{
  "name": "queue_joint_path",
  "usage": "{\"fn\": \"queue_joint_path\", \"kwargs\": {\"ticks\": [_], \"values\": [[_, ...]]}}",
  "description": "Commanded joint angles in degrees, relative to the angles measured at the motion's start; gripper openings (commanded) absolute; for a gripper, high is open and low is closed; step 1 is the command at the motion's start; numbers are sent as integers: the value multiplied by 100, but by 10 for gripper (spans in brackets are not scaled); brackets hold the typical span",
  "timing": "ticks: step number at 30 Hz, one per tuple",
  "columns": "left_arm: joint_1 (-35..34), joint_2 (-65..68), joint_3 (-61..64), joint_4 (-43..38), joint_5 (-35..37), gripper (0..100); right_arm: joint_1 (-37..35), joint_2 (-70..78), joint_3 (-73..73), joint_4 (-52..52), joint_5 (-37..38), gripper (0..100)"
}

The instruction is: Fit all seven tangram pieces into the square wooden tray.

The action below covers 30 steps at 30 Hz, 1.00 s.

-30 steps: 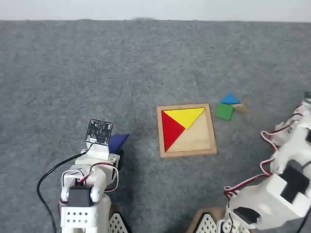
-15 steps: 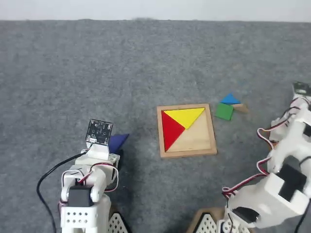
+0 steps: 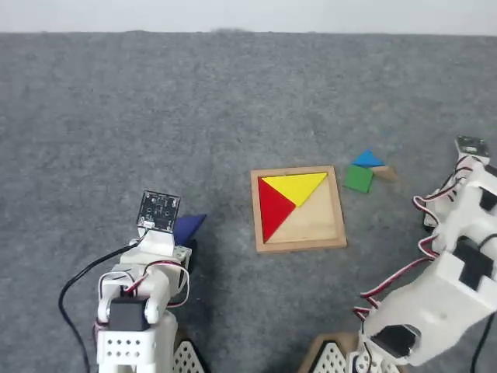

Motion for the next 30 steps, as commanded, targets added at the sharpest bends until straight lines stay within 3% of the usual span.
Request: {"fn": "queue_joint_path", "kwargs": {"ticks": [1, 6, 11, 14, 17, 21, 26, 30], "values": [[26, -105, -57, 9, 62, 200, 57, 312, -246, -119, 114, 177], [26, -105, -57, 9, 62, 200, 66, -13, -237, -31, 79, 18], [26, -105, -57, 9, 62, 200, -259, -1165, -220, 655, 53, 13], [26, -105, -57, 9, 62, 200, -690, -2185, -211, 1112, -325, 12], [26, -105, -57, 9, 62, 200, -1376, -3152, -202, 1631, -800, 12], [26, -105, -57, 9, 62, 200, -2818, -3802, -53, 1877, -1582, 14], [26, -105, -57, 9, 62, 200, -4409, -3169, 79, 1473, -2365, 16], [26, -105, -57, 9, 62, 200, -4813, -2053, -105, 954, -2708, 13]]}}
